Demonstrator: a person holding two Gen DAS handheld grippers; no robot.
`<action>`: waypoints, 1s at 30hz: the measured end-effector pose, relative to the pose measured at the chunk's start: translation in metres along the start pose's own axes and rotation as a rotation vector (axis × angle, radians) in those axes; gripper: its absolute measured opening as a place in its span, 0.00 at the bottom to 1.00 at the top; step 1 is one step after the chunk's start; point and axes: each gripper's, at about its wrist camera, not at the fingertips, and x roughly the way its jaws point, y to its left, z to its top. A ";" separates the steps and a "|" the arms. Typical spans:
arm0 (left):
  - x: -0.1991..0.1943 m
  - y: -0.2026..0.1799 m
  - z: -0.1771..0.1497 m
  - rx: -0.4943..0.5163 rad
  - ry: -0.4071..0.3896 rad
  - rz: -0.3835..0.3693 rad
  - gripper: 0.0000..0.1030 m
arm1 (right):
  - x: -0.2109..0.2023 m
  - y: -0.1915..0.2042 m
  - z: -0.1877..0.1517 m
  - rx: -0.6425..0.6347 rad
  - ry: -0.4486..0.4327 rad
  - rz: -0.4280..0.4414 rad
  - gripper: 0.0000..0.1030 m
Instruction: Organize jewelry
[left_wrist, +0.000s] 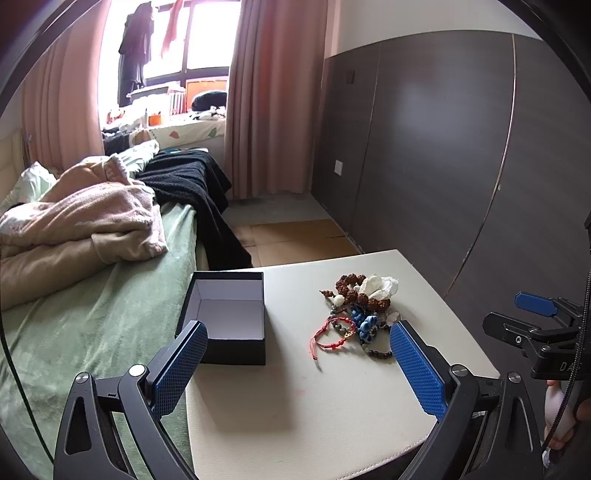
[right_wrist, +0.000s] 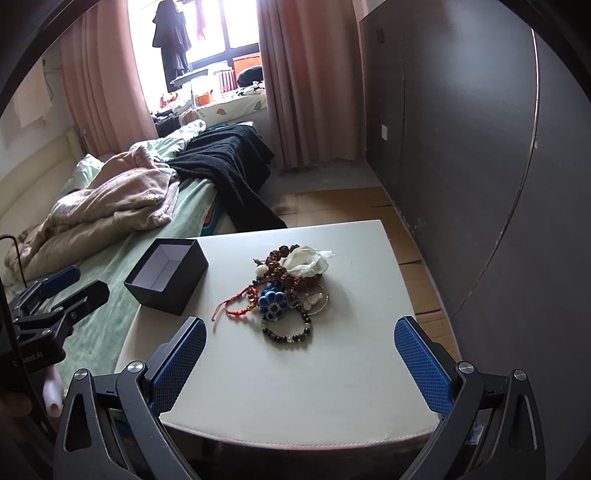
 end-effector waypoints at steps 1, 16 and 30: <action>0.000 0.000 0.000 -0.001 0.000 0.000 0.96 | 0.000 0.001 0.000 -0.001 0.001 -0.003 1.00; 0.000 -0.001 0.000 0.001 0.002 -0.002 0.96 | -0.001 0.003 -0.002 -0.012 0.010 -0.008 1.00; 0.001 -0.004 -0.001 0.013 0.006 0.000 0.96 | -0.001 0.000 -0.001 -0.008 0.010 -0.014 1.00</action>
